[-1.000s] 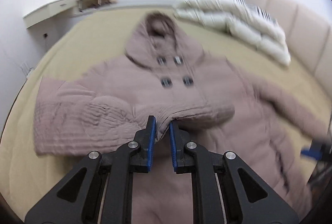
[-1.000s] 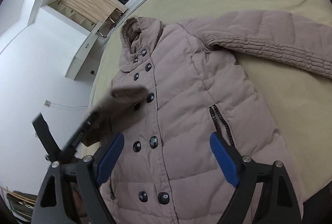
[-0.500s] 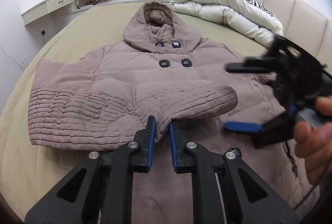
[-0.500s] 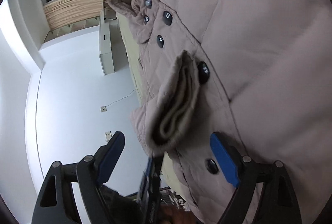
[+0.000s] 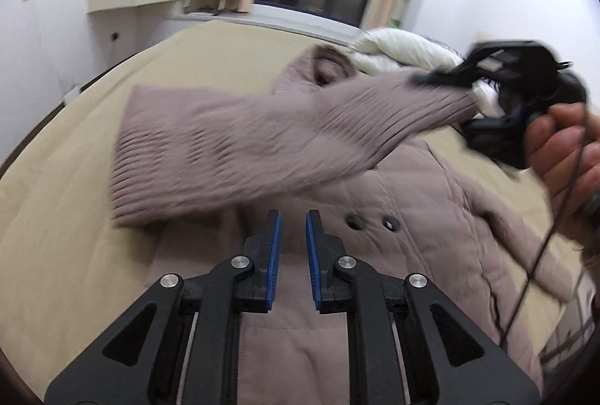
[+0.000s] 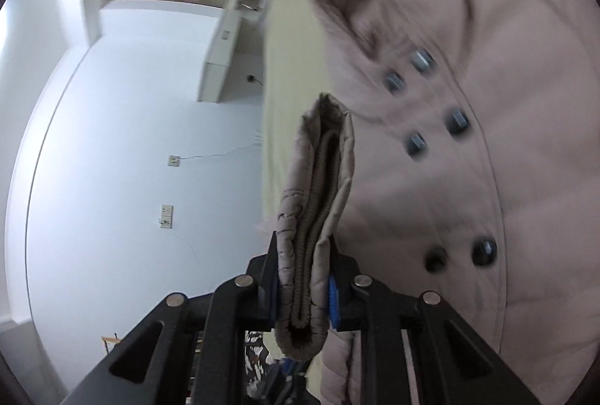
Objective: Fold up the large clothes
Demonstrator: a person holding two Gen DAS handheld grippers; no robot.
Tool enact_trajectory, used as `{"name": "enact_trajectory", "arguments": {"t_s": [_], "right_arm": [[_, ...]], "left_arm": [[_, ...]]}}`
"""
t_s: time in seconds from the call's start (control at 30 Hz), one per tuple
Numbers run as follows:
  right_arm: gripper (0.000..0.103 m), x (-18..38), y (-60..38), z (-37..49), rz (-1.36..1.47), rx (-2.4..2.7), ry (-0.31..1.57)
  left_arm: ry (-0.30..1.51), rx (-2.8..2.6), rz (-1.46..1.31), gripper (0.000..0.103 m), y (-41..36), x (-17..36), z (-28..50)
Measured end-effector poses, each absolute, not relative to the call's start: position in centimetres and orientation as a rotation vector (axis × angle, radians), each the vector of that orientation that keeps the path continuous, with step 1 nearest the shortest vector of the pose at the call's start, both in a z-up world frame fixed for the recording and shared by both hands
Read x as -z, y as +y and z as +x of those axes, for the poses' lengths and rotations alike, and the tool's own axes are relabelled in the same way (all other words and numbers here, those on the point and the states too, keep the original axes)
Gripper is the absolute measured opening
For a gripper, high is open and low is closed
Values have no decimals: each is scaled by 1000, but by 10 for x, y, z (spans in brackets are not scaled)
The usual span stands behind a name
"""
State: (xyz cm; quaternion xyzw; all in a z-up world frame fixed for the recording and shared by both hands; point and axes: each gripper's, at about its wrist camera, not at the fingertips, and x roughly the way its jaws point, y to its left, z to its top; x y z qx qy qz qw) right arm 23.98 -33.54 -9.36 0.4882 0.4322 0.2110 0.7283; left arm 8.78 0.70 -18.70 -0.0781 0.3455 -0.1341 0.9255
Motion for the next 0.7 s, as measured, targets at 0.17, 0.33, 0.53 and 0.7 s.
{"name": "enact_trajectory", "arguments": {"t_s": [0.17,0.33,0.53,0.7], "right_arm": [[21,-25,-336,241,973,-587,744],[21,-96,-334,230,920,-675,599],[21,-97,-352,225,894,-655,553],[21,-33,-406,226,978,-485,575]], "left_arm": [[776,170,-269,13,26,199,135],[798,122,-330,13,24,205,187],[828,75,-304,13,21,218,228],[838,43,-335,12,48,234,249]]}}
